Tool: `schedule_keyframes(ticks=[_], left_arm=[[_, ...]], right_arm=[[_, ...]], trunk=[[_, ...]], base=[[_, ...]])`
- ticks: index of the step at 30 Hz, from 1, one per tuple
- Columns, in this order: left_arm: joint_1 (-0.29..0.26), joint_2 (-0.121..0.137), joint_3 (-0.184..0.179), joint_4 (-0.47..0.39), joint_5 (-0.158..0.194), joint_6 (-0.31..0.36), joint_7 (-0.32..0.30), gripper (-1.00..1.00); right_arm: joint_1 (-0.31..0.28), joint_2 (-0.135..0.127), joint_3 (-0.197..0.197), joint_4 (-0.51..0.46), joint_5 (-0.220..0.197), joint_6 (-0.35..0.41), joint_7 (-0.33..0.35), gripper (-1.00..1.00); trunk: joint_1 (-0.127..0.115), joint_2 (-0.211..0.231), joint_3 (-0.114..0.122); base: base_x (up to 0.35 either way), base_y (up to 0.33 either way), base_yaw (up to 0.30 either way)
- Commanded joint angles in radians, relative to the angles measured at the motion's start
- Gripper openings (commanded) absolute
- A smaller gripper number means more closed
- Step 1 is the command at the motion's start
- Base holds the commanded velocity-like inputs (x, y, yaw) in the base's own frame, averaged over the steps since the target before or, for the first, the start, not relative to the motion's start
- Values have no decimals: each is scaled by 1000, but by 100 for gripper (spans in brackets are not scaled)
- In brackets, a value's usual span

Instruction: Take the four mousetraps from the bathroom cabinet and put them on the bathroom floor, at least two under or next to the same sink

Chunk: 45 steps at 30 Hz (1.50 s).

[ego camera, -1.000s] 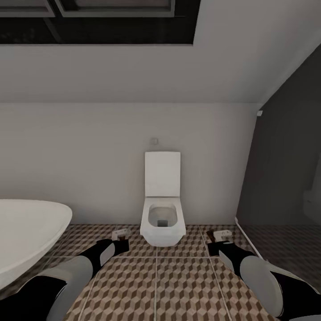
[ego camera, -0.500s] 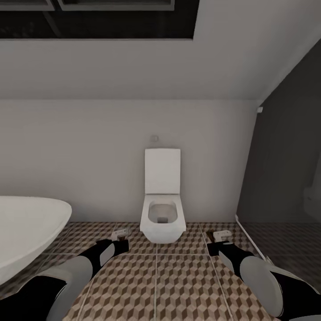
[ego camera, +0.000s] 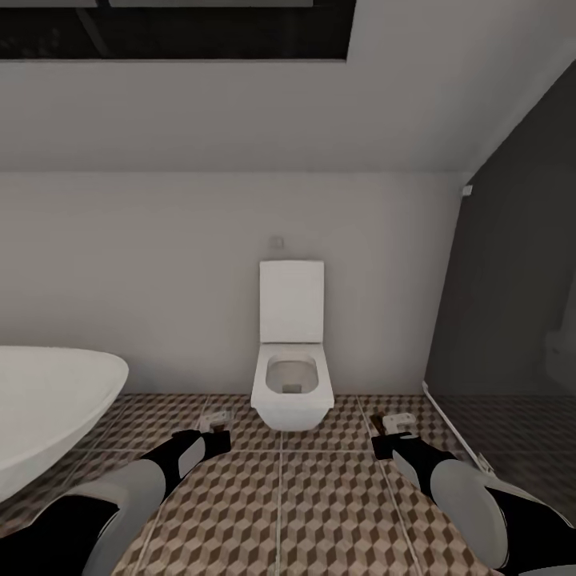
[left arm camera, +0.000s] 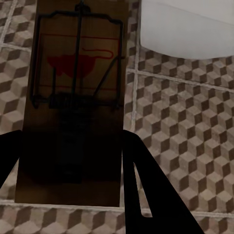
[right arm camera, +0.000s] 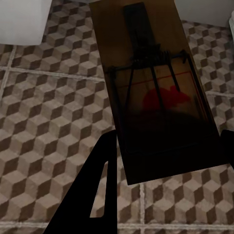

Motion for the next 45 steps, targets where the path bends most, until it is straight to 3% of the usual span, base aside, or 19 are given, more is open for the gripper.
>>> schedule_keyframes(ticks=[1, 45], left_arm=[[0, 0, -8, -1, 6, 4, 0, -100], [-1, 2, -8, 1, 3, 2, 7, -100]], right_arm=[[-1, 0, -8, 0, 9, 4, -3, -100], [-1, 0, -7, 0, 11, 4, -3, -100]], trunk=[[4, -8, -4], [172, -316, -142]], base=[[0, 0, 0], [0, 0, 0]])
